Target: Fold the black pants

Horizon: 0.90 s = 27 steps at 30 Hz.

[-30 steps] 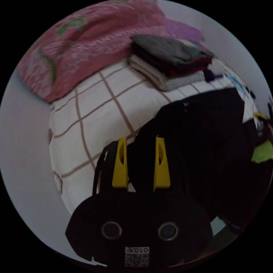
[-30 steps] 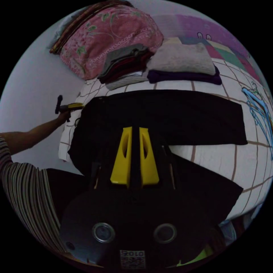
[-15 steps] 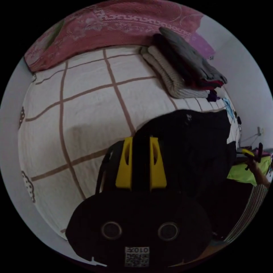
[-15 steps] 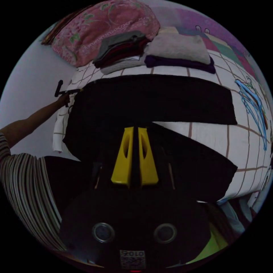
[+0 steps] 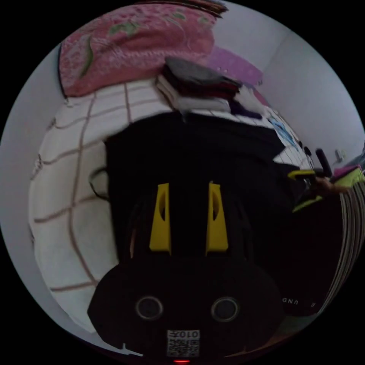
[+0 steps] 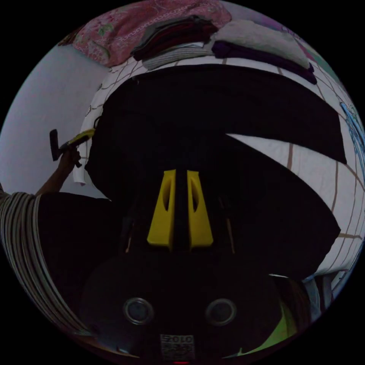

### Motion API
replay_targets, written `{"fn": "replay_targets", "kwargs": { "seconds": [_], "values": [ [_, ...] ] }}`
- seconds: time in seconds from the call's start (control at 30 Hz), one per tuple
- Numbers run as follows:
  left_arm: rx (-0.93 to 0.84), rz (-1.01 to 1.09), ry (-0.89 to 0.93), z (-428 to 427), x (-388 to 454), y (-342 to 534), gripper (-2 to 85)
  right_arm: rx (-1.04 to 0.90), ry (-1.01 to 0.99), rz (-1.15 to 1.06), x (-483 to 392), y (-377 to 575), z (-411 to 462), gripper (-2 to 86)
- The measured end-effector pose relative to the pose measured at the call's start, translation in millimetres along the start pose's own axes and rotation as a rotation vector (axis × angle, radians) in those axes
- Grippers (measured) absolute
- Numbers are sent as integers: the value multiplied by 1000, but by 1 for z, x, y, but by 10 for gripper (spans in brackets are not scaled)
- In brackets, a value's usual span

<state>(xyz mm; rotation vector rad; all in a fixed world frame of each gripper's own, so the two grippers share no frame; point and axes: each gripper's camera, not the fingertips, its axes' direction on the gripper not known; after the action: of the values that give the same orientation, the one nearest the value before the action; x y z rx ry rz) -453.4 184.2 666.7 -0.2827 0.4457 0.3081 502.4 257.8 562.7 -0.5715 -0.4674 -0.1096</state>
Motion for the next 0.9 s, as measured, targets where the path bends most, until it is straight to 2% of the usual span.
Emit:
{"fn": "replay_targets", "kwargs": {
  "seconds": [0.1, 0.23, 0.3, 0.37, 0.57, 0.7, 0.9],
  "values": [
    [-116, 2, -14, 26, 15, 17, 149, -32, 1, -11, 6, -2, 12, 64],
    [-125, -25, -11, 26, 21, 13, 152, -78, 33, -61, 17, -6, 19, 63],
    [-102, -2, -37, 7, 34, 1, 153, 50, 96, -101, 21, -9, -4, 62],
    [-64, 46, -94, -9, 49, -8, 152, 246, 267, -74, 43, -15, -44, 65],
    [-38, 102, -149, -11, 80, -50, 153, 344, 513, -22, 165, -74, -117, 81],
    [-5, 209, -276, 9, 100, -93, 154, 285, 563, -61, 227, -114, -133, 90],
    [42, 230, -282, 34, 112, -145, 154, 93, 528, -246, 280, -158, -113, 98]
  ]
}}
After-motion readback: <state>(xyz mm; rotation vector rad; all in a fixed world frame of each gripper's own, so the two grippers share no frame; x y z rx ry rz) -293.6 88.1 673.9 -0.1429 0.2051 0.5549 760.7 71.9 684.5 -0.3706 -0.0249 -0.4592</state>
